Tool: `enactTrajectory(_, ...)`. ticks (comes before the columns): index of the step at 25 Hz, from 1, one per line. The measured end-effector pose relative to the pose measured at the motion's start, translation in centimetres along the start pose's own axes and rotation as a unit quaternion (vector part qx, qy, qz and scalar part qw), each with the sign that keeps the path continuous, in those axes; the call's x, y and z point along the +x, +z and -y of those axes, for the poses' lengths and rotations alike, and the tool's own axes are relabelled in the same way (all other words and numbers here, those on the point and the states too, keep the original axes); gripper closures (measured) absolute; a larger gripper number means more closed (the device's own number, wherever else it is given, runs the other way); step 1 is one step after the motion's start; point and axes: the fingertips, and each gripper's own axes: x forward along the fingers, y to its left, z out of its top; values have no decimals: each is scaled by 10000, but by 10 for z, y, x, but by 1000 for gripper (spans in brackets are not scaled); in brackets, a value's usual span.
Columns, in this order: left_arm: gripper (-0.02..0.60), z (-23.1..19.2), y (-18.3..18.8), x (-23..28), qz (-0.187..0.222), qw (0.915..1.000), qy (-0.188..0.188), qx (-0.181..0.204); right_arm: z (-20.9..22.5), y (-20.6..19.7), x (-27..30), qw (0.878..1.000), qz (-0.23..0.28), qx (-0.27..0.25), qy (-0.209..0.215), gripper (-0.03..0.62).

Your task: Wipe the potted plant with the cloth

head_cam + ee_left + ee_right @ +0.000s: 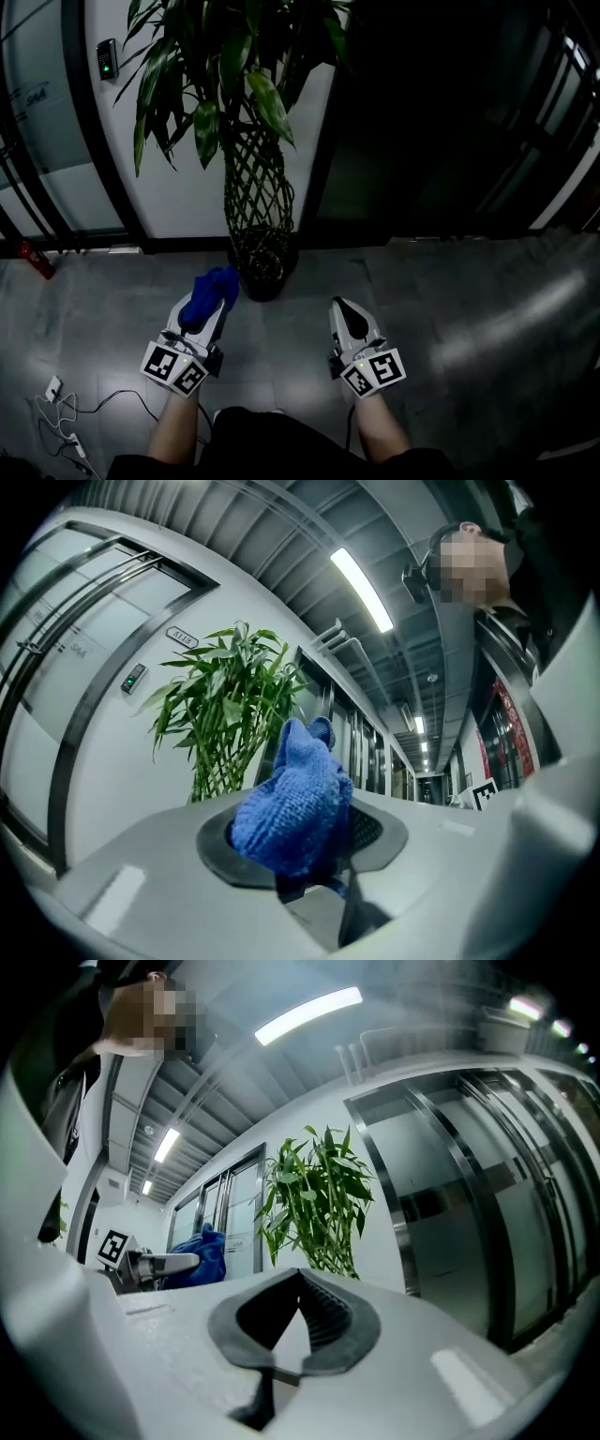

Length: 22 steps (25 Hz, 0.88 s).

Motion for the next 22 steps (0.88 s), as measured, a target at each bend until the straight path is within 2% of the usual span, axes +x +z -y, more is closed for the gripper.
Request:
enactTrajectory(5,428,8,2,33,-85,9999,10,65,21,-5,10,9998,-33,131,175,591)
enactTrajectory(10,428,-15,33,79,47,9998,-16,205,21,2,81,9976,60,-103,687,591)
enactTrajectory(17,428,-27,106,157,350,9943,-604,804,30,37,195,9909,363,-563,1171,591)
enactTrajectory(20,428,-25,133,184,395,9891,-761,1195,34,47,236,9881,453,-607,1339,591)
enactTrajectory(22,428,-24,152,201,437,9840,-723,1572,40,51,260,9862,467,-574,1482,591)
